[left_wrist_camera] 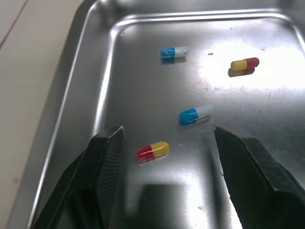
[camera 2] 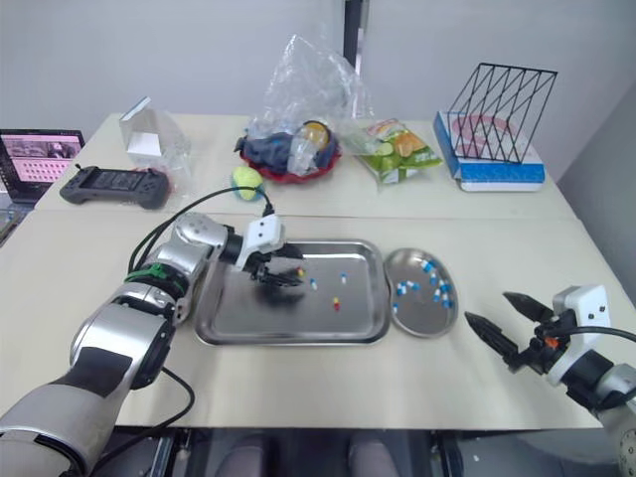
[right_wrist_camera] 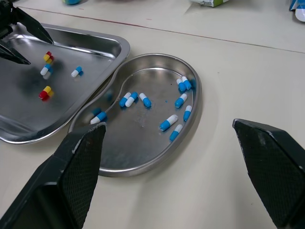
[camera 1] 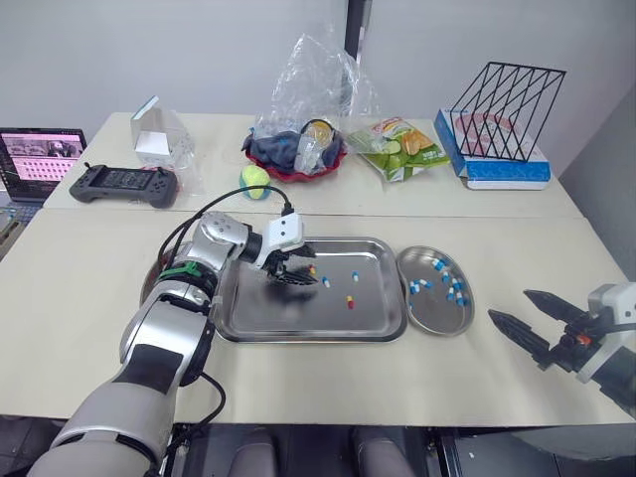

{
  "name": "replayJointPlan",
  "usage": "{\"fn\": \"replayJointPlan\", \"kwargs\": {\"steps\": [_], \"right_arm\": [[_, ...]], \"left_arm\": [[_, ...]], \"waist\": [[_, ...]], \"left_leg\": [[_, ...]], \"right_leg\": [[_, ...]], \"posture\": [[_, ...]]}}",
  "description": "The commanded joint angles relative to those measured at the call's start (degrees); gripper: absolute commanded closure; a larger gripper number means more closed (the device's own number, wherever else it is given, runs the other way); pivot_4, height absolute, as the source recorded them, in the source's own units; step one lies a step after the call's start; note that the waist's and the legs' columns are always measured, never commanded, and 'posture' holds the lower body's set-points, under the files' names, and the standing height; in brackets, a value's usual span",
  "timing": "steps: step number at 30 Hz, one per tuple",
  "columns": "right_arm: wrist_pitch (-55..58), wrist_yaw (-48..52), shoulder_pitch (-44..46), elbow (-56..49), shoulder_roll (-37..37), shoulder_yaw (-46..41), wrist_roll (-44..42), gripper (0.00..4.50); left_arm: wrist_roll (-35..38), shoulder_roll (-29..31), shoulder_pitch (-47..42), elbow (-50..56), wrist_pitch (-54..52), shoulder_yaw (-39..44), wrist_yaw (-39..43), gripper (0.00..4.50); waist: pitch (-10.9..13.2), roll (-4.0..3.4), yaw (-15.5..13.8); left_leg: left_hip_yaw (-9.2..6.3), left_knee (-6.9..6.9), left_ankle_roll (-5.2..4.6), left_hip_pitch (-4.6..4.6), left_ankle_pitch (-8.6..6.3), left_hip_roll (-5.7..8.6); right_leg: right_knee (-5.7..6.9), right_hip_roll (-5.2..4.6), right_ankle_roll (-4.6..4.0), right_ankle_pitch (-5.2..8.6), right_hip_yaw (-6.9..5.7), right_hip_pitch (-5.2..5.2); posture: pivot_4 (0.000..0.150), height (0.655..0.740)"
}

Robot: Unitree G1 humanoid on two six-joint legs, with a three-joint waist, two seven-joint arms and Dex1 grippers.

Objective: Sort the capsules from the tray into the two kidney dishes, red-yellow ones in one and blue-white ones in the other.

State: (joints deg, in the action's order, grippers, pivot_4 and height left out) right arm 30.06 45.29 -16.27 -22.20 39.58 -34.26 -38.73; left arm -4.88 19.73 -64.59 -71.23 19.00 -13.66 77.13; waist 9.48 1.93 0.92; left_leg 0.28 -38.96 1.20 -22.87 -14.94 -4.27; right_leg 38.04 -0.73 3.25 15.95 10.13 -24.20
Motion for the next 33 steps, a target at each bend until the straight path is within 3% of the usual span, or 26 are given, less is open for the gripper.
{"fn": "replayJointPlan", "kwargs": {"steps": [1,12,22,23,29,33], "right_arm": [[-1.53,-0.24,-0.44,-2.03,-0.11,-1.49,-0.13,0.00],[-1.75,-1.48,-0.17,-2.28,-0.63,-0.77,0.31,0.00],[-1.40,-3.00,2.00,-1.64,-0.36,2.09,1.84,0.00],[-1.33,-3.09,2.23,-1.30,-0.21,2.42,2.15,0.00],[-1.46,-3.11,3.29,-0.17,0.21,2.47,2.58,0.00],[-1.50,-2.79,3.62,0.17,0.46,2.73,2.76,0.00]], "left_arm": [[-1.74,-0.36,-2.06,-0.61,1.56,0.20,-0.68,1.20],[-5.38,-1.20,-2.56,-2.24,2.37,0.08,-3.70,1.20],[-5.72,-1.03,-2.22,-2.32,1.29,0.39,-0.62,1.20],[-5.74,-1.03,-2.18,-2.28,1.30,0.45,-0.51,1.69],[-6.63,-0.62,-2.01,-2.26,1.34,0.20,-0.74,3.55],[-7.67,-0.26,-1.89,-2.38,1.53,-0.28,-0.97,3.55]], "waist": [[0.00,0.00,-0.08],[0.00,0.00,-0.11],[-0.01,-0.01,-0.11],[-0.01,-0.01,-0.11],[-0.01,-0.01,-0.21],[-0.01,-0.02,-0.17]], "left_leg": [[-0.03,-0.01,0.00,-0.01,0.00,0.02],[-0.40,-0.01,0.00,-0.03,0.00,0.26],[-0.41,-0.01,0.00,0.00,0.00,0.27],[-0.41,-0.01,0.00,0.00,0.01,0.27],[-0.41,-0.04,0.00,0.00,0.01,0.27],[-0.42,-0.03,-0.01,0.02,0.01,0.27]], "right_leg": [[0.00,0.00,0.00,0.00,0.00,0.00],[0.03,-0.01,0.02,-0.01,-0.01,0.02],[0.05,-0.01,0.02,-0.01,-0.01,0.03],[0.06,-0.01,0.02,-0.01,-0.01,0.04],[0.07,-0.02,0.02,-0.01,-0.02,0.05],[0.07,-0.02,0.02,-0.01,-0.02,0.06]], "posture": [[0.150,0.7174],[0.150,0.7174],[0.150,0.7174],[0.150,0.7174],[0.150,0.7174],[0.150,0.7174]]}}
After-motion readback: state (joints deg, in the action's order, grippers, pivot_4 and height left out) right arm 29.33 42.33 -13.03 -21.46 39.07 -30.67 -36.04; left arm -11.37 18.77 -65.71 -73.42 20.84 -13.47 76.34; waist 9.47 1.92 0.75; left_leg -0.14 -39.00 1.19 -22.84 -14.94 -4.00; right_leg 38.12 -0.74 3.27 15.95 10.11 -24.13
